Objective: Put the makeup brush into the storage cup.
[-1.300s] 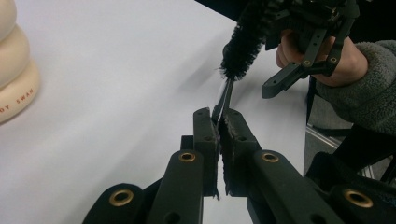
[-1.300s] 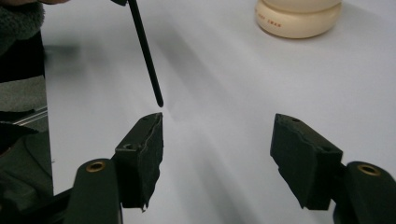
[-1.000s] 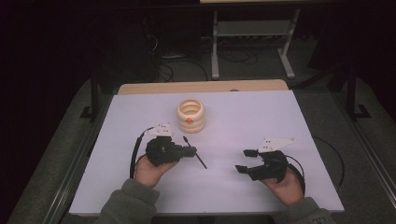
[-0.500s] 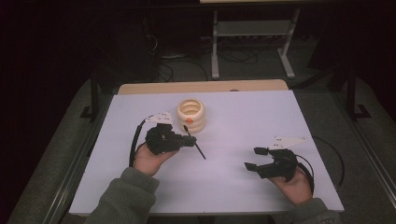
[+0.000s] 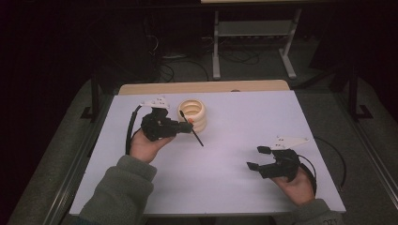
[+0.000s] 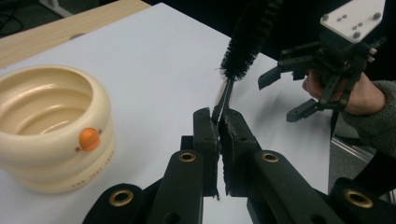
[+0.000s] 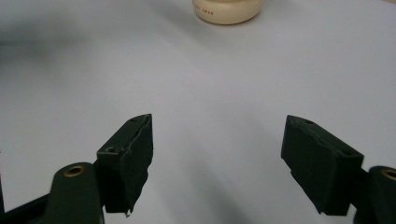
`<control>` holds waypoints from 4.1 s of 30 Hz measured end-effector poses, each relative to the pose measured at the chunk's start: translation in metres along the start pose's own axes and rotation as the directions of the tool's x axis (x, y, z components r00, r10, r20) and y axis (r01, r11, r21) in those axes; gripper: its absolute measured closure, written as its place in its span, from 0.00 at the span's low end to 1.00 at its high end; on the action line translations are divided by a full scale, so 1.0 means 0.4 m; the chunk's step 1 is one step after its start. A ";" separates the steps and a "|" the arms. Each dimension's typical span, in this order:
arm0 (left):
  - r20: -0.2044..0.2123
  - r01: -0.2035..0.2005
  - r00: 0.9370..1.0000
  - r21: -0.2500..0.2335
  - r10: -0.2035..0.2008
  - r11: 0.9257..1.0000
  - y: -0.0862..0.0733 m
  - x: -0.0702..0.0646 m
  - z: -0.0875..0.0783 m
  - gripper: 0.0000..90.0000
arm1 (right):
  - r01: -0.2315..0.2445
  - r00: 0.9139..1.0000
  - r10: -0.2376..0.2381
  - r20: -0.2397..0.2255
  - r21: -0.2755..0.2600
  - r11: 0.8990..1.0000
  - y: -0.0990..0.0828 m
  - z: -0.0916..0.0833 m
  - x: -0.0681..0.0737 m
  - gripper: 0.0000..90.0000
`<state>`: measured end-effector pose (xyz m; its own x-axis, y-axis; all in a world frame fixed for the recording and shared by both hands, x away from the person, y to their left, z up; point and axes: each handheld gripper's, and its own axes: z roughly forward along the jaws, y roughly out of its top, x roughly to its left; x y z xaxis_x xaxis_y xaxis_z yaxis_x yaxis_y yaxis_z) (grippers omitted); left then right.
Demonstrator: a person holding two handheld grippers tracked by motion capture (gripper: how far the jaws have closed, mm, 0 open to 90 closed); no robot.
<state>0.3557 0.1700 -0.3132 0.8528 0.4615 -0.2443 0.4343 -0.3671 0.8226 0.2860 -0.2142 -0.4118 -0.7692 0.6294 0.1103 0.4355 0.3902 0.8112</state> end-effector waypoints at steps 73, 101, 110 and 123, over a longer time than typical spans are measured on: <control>-0.274 0.139 0.952 -0.024 -0.140 0.990 0.179 0.180 0.002 0.95 | -0.002 1.000 0.003 0.025 -0.031 1.000 0.007 -0.012 -0.013 0.24; -0.280 0.158 0.948 0.000 -0.152 0.987 0.154 0.191 0.043 0.95 | -0.001 1.000 0.001 0.020 -0.029 1.000 0.007 -0.010 -0.014 0.24; -0.276 0.165 0.948 0.009 -0.156 0.986 0.143 0.196 0.050 0.95 | -0.002 1.000 0.003 0.021 -0.030 1.000 0.007 -0.010 -0.014 0.24; -0.274 0.171 0.948 0.012 -0.162 0.985 0.133 0.197 0.061 0.95 | -0.002 1.000 0.003 0.018 -0.030 1.000 0.007 -0.010 -0.013 0.24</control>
<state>0.4531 0.1669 -0.3012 0.6591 0.7179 -0.2240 0.5772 -0.2920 0.7626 0.2895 -0.2190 -0.4078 -0.7597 0.6421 0.1023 0.4231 0.3688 0.8276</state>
